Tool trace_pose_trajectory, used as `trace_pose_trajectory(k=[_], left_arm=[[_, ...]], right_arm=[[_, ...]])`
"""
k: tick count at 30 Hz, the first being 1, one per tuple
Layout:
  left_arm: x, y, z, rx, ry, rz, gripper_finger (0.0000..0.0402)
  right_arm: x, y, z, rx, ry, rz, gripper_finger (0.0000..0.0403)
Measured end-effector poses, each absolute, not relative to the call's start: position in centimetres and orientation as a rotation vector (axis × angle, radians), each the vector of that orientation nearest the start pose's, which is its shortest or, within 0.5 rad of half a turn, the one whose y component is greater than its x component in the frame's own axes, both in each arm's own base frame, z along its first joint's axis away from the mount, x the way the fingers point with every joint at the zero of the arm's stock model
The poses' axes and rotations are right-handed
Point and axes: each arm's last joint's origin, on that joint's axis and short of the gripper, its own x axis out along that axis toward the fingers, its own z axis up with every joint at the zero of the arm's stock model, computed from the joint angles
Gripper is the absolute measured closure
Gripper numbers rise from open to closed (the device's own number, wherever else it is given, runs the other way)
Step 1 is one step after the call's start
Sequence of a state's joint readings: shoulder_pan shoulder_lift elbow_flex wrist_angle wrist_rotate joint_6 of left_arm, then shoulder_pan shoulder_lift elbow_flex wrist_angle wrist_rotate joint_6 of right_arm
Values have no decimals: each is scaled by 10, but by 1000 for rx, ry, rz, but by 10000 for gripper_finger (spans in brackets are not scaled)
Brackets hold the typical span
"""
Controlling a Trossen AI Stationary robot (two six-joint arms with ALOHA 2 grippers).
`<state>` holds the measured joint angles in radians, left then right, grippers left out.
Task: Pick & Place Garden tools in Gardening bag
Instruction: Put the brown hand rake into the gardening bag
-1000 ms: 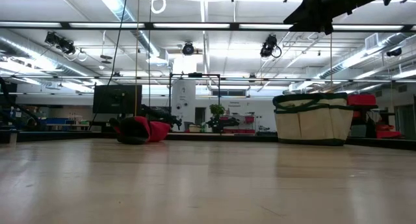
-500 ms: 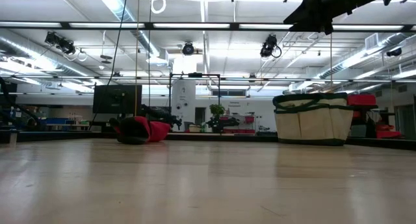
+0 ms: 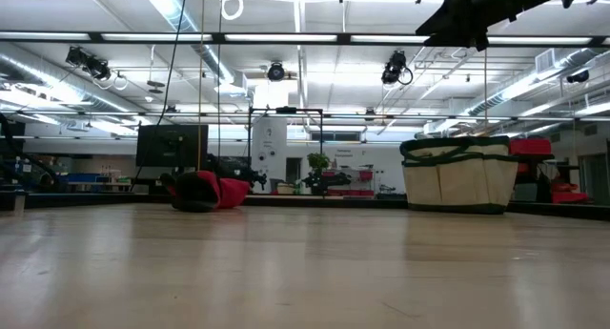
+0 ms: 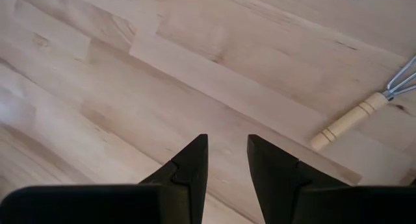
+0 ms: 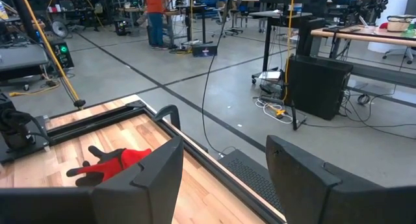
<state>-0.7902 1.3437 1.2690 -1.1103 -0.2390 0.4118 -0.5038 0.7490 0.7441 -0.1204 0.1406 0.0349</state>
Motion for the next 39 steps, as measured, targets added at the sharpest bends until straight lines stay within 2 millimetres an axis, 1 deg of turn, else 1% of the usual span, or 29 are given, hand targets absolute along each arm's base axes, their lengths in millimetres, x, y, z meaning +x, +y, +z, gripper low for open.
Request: trace_pose_trajectory(k=[30,39], left_arm=[[178,-168,314,979,945,-670,287],[178,-169,314,944,954,-656,287]], right_arm=[[145,-84,330,57,114,-646,181],[145,-84,330,57,114,-646,181]])
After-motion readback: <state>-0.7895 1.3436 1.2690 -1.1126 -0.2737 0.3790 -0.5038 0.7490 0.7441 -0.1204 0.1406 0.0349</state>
